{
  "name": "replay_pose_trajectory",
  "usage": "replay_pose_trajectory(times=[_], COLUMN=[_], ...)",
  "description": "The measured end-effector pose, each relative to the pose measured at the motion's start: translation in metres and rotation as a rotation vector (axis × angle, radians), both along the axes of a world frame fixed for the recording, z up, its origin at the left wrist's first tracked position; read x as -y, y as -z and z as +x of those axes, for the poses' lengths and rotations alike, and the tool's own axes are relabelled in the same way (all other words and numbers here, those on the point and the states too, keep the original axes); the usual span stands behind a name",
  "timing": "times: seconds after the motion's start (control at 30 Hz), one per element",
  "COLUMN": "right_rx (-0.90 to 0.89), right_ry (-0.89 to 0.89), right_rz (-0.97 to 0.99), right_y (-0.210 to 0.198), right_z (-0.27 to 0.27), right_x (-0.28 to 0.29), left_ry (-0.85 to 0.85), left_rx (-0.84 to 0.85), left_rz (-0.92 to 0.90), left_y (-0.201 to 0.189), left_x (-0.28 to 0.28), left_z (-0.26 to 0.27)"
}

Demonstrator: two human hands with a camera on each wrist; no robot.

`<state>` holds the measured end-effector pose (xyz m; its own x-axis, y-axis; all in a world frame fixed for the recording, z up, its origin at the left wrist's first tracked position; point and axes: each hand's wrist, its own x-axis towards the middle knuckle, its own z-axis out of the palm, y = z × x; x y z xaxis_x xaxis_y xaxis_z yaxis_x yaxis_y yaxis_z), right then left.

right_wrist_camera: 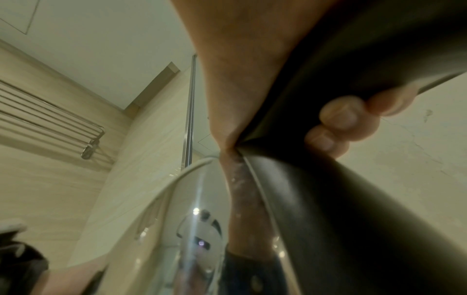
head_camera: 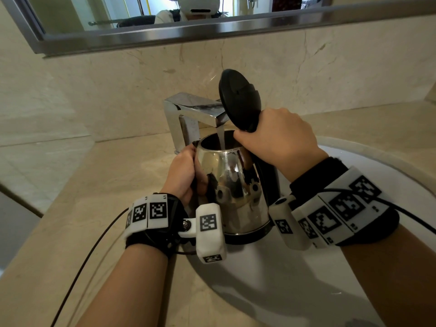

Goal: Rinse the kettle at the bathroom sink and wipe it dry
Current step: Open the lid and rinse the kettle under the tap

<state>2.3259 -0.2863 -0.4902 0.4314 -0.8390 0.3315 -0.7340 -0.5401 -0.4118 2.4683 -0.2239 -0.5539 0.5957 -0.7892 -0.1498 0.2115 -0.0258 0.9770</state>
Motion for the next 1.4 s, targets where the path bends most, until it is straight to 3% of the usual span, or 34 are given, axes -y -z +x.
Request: replay_pose_trajectory(times=[1.4], right_rx=[0.009], right_ry=[0.004], right_rz=[0.065], right_y=[0.0016], right_z=[-0.0020], right_x=[0.0030], left_ry=[-0.013], left_rx=[-0.001], left_rz=[0.025], left_y=[0.0017], left_x=[0.0020], left_z=[-0.0004])
